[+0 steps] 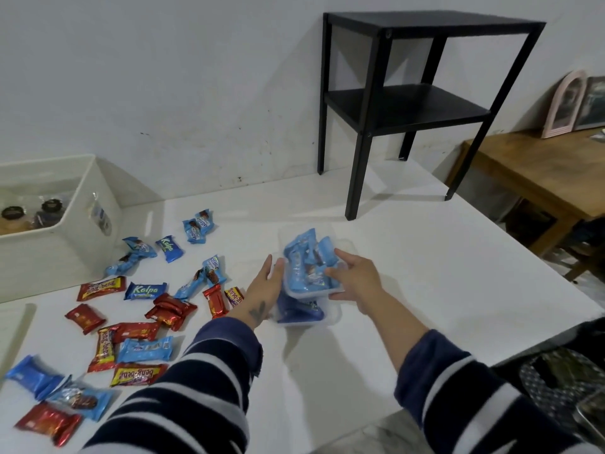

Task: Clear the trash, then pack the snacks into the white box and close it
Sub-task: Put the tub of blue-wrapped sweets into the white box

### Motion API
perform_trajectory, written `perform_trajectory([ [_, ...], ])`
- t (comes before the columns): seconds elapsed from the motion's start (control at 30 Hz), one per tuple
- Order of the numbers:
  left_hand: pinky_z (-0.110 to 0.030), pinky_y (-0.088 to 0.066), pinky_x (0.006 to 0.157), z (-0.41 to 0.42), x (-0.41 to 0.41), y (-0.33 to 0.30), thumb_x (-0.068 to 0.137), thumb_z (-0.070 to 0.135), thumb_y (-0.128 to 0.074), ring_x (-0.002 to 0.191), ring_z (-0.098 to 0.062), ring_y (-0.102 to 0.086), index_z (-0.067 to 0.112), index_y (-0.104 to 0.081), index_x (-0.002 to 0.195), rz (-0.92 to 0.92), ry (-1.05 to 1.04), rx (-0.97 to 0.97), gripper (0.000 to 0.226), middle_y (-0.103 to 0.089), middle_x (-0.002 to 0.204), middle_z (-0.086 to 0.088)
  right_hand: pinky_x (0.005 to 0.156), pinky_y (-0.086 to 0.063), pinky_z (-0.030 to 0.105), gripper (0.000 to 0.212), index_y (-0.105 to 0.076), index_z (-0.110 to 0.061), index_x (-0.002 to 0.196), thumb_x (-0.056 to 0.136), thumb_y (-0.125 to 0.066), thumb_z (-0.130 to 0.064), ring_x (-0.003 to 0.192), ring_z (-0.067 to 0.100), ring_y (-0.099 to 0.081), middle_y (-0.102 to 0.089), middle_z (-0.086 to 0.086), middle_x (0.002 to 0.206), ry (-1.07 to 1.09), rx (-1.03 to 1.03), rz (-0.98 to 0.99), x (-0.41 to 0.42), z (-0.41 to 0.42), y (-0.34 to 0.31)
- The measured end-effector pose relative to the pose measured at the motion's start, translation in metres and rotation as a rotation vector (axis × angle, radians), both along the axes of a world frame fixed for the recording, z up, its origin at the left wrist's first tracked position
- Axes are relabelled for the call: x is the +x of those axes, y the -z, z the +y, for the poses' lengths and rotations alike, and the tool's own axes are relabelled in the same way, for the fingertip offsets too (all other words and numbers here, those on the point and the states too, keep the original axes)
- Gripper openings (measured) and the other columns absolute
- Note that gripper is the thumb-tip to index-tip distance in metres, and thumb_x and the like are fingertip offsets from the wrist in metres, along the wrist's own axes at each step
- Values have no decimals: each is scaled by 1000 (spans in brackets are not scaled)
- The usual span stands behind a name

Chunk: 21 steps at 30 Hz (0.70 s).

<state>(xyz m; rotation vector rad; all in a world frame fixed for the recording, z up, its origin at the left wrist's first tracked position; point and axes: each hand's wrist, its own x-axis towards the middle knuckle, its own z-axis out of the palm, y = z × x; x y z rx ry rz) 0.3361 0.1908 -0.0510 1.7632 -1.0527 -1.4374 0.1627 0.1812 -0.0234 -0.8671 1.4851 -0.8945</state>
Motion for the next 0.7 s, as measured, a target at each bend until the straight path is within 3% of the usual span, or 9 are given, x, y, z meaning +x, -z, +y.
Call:
perform_trajectory([
  [0.13, -41, -48, 90, 6, 6, -2, 95, 51, -42, 114, -22, -52, 44, -7, 148, 22, 26, 2, 65, -48, 141, -1, 83, -58, 47, 62, -48, -25, 138, 83, -71, -8, 109, 30, -62, -53, 1, 132, -37, -30, 174, 21, 11, 17],
  [0.3, -52, -51, 91, 3, 11, 0, 96, 39, -48, 116, -25, -56, 46, -5, 147, -10, 60, 12, 67, -50, 138, -3, 101, -45, 32, 67, -40, -27, 144, 84, -69, -21, 126, 21, -49, -48, 2, 143, -205, -69, 417, 18, 9, 17],
  [0.37, -53, -50, 92, 1, 12, 0, 96, 38, -48, 114, -25, -56, 45, -5, 147, -6, 60, 25, 67, -52, 136, -2, 101, -39, 28, 69, -31, -29, 147, 88, -65, -23, 131, 21, -43, -42, 1, 148, -253, -71, 376, 17, 2, 12],
  [0.53, -43, -55, 78, -1, 12, -1, 97, 35, -49, 109, -21, -57, 45, -5, 147, 40, 50, 39, 67, -50, 138, -1, 102, -41, 47, 63, -4, -48, 147, 100, -43, -36, 134, 27, -40, -28, -2, 155, -303, 79, 197, 20, -14, 9],
  [0.7, -46, -56, 81, -3, 21, -12, 97, 33, -49, 111, -23, -57, 44, -7, 148, -6, 38, 29, 67, -50, 139, -4, 94, -43, 41, 72, 0, -44, 149, 99, -48, -26, 129, 27, -46, -31, 1, 154, -337, 81, 211, 31, -20, 3],
])
